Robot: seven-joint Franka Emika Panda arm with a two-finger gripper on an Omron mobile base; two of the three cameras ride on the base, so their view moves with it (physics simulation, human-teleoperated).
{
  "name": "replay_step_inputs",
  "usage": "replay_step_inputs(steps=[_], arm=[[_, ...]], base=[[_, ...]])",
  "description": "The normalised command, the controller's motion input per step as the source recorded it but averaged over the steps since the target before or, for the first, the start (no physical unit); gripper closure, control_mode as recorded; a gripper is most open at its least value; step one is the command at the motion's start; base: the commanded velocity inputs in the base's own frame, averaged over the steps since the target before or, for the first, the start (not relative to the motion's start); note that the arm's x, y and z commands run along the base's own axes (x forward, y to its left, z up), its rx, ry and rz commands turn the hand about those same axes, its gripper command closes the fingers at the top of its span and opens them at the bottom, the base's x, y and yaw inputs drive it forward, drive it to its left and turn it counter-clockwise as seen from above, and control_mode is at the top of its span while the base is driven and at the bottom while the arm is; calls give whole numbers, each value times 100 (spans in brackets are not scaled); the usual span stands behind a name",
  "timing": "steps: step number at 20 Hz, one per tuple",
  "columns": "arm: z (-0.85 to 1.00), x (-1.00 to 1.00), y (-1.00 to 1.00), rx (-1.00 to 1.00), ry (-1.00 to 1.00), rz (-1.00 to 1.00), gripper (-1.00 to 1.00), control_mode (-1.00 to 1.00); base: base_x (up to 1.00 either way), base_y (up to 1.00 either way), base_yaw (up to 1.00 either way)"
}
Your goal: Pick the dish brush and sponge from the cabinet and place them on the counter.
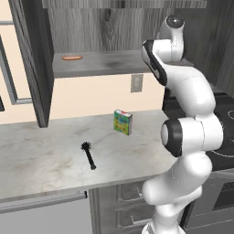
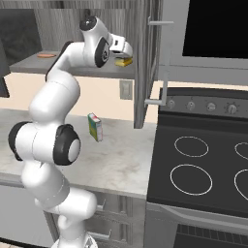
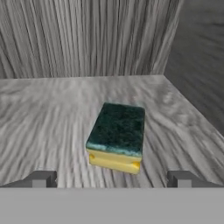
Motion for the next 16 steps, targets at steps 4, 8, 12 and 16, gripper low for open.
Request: replay_step_inputs(steps=[4, 8, 12, 16], arm=[[-8, 22, 0, 0, 7, 0, -100, -100], [-20, 22, -3, 0, 6, 0, -100, -100], [-27, 16, -13, 1, 5, 0, -100, -100], [-20, 18, -13, 0, 4, 0, -100, -100]], base=[[0, 0, 0], [0, 0, 0], [0, 0, 0], [0, 0, 0]])
